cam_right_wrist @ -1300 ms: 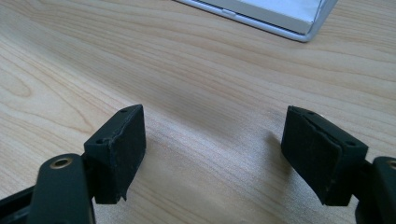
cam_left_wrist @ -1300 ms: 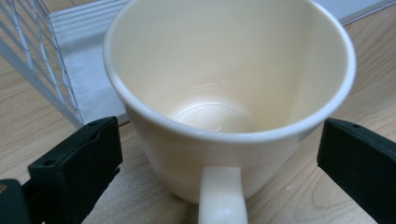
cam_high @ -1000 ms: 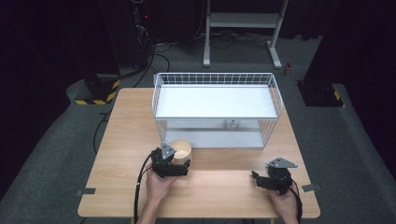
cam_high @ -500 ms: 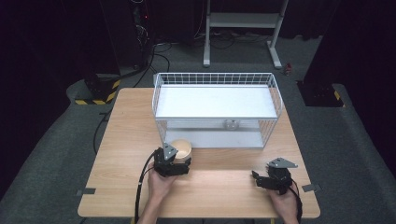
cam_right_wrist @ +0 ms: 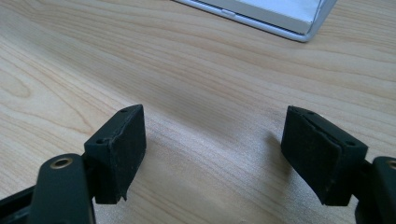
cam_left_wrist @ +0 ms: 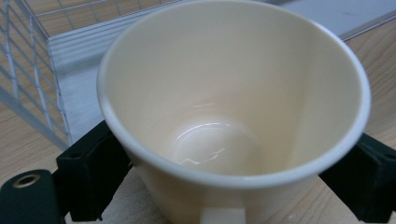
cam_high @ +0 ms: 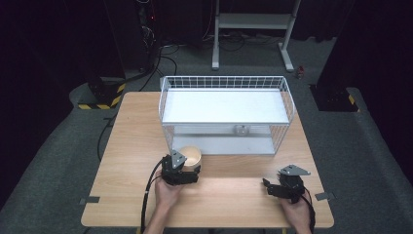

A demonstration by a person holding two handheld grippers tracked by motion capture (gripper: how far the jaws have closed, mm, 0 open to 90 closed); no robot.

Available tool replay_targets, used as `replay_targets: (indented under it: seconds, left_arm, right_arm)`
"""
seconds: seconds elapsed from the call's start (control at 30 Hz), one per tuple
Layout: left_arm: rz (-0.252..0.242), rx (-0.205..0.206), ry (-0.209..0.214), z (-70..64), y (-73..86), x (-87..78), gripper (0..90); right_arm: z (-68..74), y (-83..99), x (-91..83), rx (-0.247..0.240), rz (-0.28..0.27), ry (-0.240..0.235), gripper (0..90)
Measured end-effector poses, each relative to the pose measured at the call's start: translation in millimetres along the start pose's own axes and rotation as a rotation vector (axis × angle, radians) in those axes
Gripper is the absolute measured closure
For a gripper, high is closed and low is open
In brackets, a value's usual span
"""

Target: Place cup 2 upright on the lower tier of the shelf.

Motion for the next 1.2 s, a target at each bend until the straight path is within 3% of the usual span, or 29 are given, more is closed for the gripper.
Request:
replay_targets:
  seconds: [0.17,0.4,0.5,0.7,1.13,1.2]
  left_arm:
    - [0.006,0.029,-0.007,-4.1,-3.8,0.0,9.3]
    - [-0.01,0.033,0.009,-7.0,-14.0,0.8,9.3]
    - [-0.01,0.017,0.018,-7.8,-18.7,2.4,9.3]
    - [-0.015,0.027,0.034,-10.1,-27.7,6.7,9.3]
    - [-0.008,0.017,0.017,-7.2,-46.8,27.0,9.3]
    - [-0.015,0.0,0.019,-5.2,-48.7,30.3,9.4]
  right_arm:
    - [0.1,0.0,0.0,0.001,0.0,0.0,22.3]
    - [0.0,0.0,0.0,0.0,0.0,0.001,22.3]
    - [0.0,0.1,0.0,0.0,0.001,0.0,22.3]
    - [0.0,0.0,0.0,0.0,0.001,0.0,22.3]
    - [0.0,0.1,-0.1,-0.001,0.001,0.0,22.3]
    - [0.0,0.0,0.0,-0.001,0.001,0.0,22.3]
Point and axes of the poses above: each handheld gripper's, and its own axes: x roughly forward along the jaws, y roughly out of its underside, z roughly to its left, the point moved 2 cm from there along x, roughly forward along the jaws, and after that the axes turned 6 degrees about -z, right-handed, at the moved point
